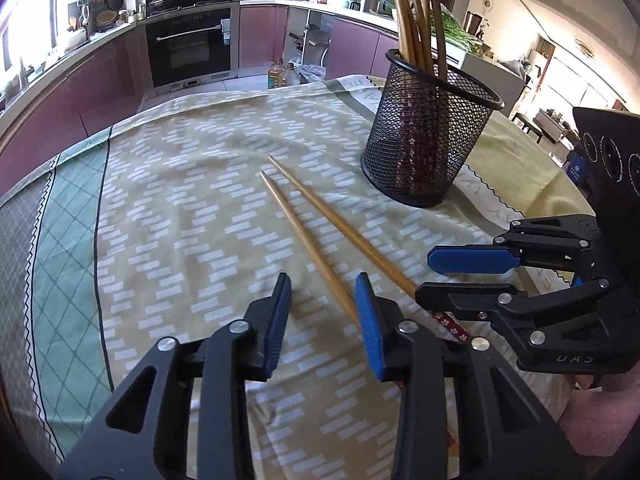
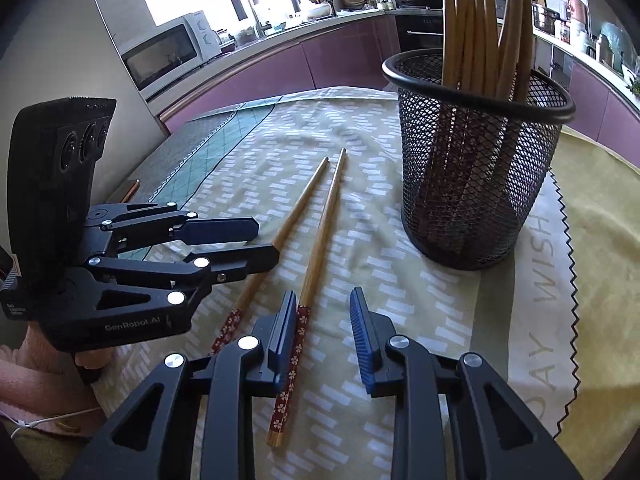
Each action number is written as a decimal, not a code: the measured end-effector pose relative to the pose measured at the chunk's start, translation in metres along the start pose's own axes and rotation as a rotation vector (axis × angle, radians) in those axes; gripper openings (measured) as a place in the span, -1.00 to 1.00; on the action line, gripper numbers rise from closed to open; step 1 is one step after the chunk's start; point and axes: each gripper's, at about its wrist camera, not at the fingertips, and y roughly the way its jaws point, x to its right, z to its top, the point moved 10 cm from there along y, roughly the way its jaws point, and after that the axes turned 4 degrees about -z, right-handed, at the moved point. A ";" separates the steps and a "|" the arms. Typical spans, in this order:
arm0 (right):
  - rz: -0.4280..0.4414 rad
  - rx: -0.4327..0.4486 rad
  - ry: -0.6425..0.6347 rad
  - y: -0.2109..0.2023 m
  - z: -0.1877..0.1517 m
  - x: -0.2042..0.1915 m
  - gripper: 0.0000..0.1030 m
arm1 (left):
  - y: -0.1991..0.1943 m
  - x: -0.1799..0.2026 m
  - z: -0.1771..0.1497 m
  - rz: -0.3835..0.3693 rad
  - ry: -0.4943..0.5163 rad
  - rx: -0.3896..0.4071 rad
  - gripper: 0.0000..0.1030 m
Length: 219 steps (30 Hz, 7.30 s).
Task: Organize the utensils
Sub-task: 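Close the left tool on one chopstick while the right tool grasps the other, then raise the left tool's chopstick toward the mesh cup while the right tool raises its own, then lift the left tool's chopstick upright above the cup while the right tool lifts its own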
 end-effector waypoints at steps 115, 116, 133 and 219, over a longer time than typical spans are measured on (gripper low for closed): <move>0.094 0.067 0.069 0.004 0.028 -0.003 -0.88 | -0.004 -0.013 0.003 0.004 -0.070 -0.010 -0.85; 0.094 0.066 0.073 0.002 0.027 0.000 -0.88 | -0.006 -0.013 0.004 0.003 -0.075 -0.004 -0.85; 0.115 0.142 0.084 -0.023 0.034 0.003 -0.88 | -0.034 -0.019 0.011 -0.016 -0.101 0.064 -0.85; 0.069 0.392 0.040 -0.112 0.072 0.012 -0.89 | -0.119 0.024 0.061 -0.085 -0.031 0.273 -0.86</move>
